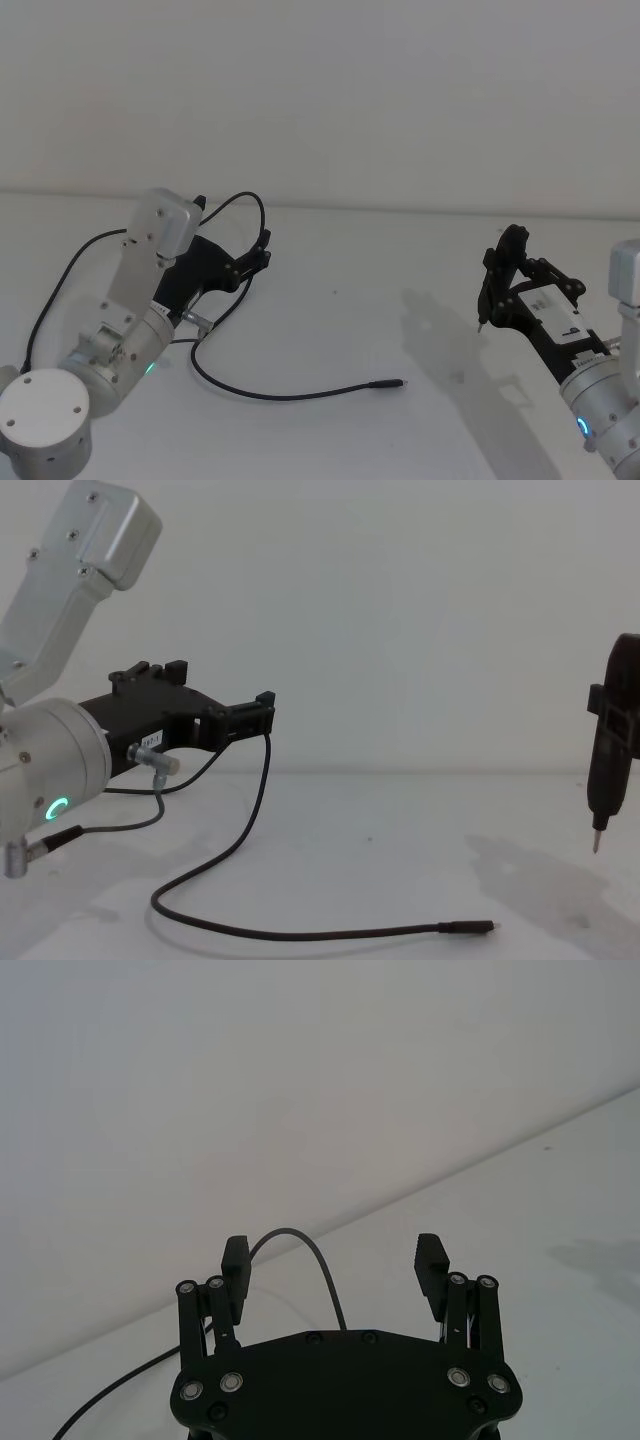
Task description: Pick up the data cable with the one hand.
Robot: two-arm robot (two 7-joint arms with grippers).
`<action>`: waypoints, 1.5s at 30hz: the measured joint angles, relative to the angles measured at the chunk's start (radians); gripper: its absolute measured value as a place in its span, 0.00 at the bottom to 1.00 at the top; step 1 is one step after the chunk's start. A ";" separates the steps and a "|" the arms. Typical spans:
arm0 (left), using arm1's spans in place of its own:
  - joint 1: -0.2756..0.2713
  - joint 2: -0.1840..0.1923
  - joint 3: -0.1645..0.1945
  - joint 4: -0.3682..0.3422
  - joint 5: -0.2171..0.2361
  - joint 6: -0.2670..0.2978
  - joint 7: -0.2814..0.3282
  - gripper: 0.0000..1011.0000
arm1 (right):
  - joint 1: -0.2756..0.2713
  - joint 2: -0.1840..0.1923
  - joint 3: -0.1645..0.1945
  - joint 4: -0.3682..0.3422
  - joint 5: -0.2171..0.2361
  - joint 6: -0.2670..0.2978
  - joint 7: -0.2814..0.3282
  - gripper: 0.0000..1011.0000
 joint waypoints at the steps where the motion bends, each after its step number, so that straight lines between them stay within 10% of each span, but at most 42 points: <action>1: 0.000 0.000 0.000 0.000 0.000 0.000 0.000 0.99 | 0.000 0.000 0.000 0.000 0.000 0.000 0.000 0.27; 45: -0.011 0.016 0.012 -0.016 0.003 0.013 -0.049 0.99 | 0.000 0.000 0.000 0.000 0.000 0.000 0.000 0.27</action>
